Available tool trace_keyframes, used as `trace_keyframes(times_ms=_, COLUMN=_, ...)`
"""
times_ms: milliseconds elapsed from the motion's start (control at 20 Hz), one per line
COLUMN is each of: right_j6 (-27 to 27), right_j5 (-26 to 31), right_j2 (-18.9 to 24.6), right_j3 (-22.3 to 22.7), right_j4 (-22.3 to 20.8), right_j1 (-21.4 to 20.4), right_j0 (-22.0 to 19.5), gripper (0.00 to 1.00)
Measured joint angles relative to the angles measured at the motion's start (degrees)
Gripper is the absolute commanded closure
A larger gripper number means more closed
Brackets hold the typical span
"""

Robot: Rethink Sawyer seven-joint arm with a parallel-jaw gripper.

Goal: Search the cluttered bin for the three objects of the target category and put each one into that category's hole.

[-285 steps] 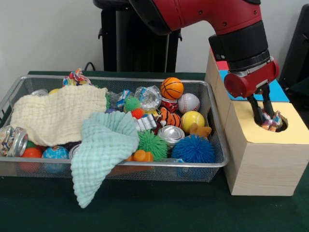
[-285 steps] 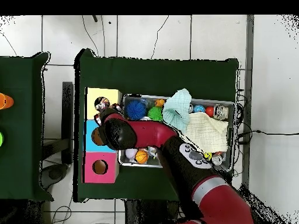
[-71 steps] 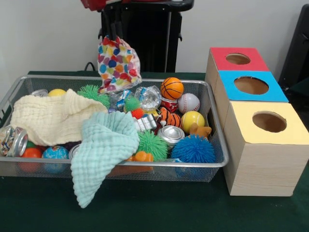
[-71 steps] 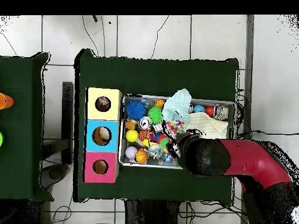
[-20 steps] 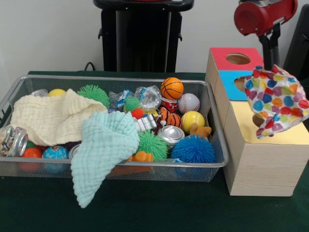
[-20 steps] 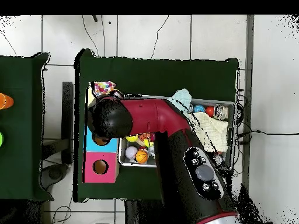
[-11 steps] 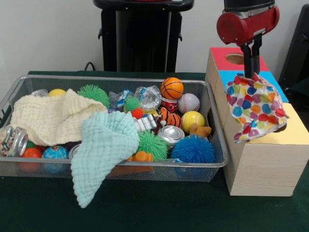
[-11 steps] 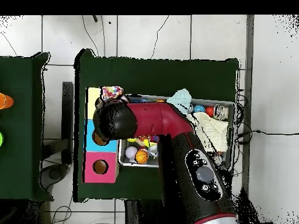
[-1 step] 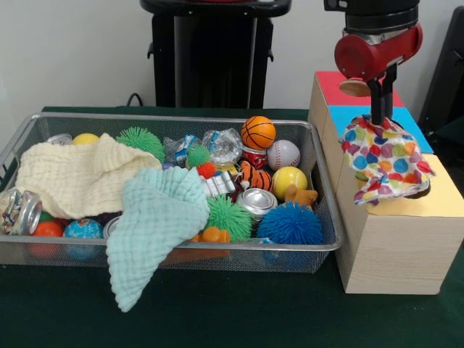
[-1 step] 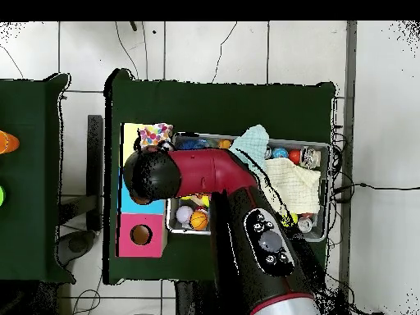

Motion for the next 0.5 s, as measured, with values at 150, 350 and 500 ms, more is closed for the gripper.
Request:
trace_keyframes(times_ms=150, right_j6=0.0, right_j5=0.0, right_j2=-0.4, right_j3=0.2, right_j4=0.0, right_j1=0.1, right_j0=0.8, gripper=1.00)
trace_keyframes(times_ms=350, right_j6=0.0, right_j5=0.0, right_j2=-0.6, right_j3=0.2, right_j4=0.2, right_j1=0.2, right_j0=2.0, gripper=1.00)
trace_keyframes(times_ms=500, right_j6=0.0, right_j5=-0.6, right_j2=-0.6, right_j3=0.2, right_j4=0.4, right_j1=0.7, right_j0=2.5, gripper=1.00)
